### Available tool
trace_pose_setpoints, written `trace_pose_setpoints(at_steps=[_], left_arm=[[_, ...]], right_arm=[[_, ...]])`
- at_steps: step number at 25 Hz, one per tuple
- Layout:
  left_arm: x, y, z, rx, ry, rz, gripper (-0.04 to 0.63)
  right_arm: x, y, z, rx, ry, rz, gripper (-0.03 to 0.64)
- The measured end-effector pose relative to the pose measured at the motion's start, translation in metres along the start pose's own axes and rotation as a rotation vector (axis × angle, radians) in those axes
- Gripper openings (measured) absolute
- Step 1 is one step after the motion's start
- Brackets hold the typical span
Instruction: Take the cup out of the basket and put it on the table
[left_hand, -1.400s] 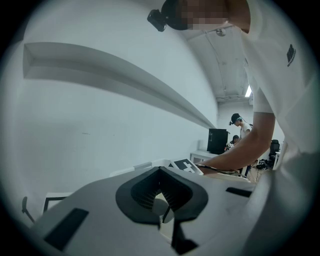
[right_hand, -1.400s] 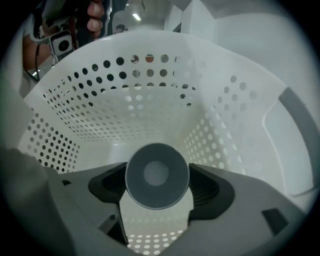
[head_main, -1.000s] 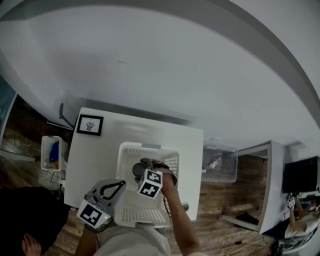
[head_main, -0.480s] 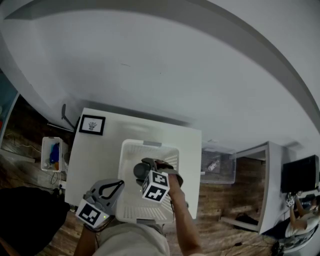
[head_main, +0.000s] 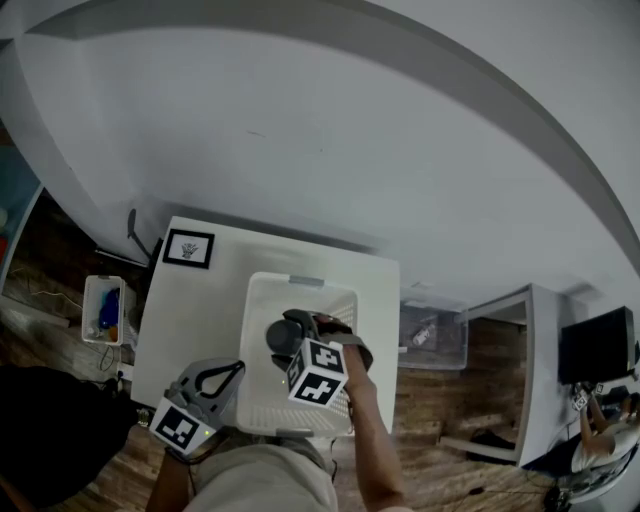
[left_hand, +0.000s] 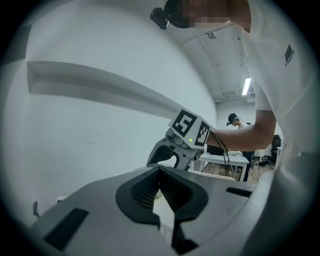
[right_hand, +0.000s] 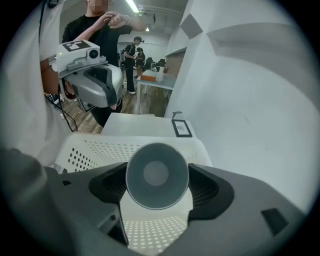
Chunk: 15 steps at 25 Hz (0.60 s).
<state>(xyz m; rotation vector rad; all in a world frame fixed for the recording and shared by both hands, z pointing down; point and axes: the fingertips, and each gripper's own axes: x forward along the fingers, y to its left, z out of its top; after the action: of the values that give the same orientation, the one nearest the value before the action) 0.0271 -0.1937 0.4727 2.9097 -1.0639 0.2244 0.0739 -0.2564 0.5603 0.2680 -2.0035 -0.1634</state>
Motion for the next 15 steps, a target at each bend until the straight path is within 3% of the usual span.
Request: trace_pose_setpoints(at_steps=[15], left_arm=[[-0.043,-0.005,-0.003,-0.030,-0.018,0.079,0.000]], right_arm=[[-0.045,0.016,0.047,-0.115,-0.043,-0.036,0.370]])
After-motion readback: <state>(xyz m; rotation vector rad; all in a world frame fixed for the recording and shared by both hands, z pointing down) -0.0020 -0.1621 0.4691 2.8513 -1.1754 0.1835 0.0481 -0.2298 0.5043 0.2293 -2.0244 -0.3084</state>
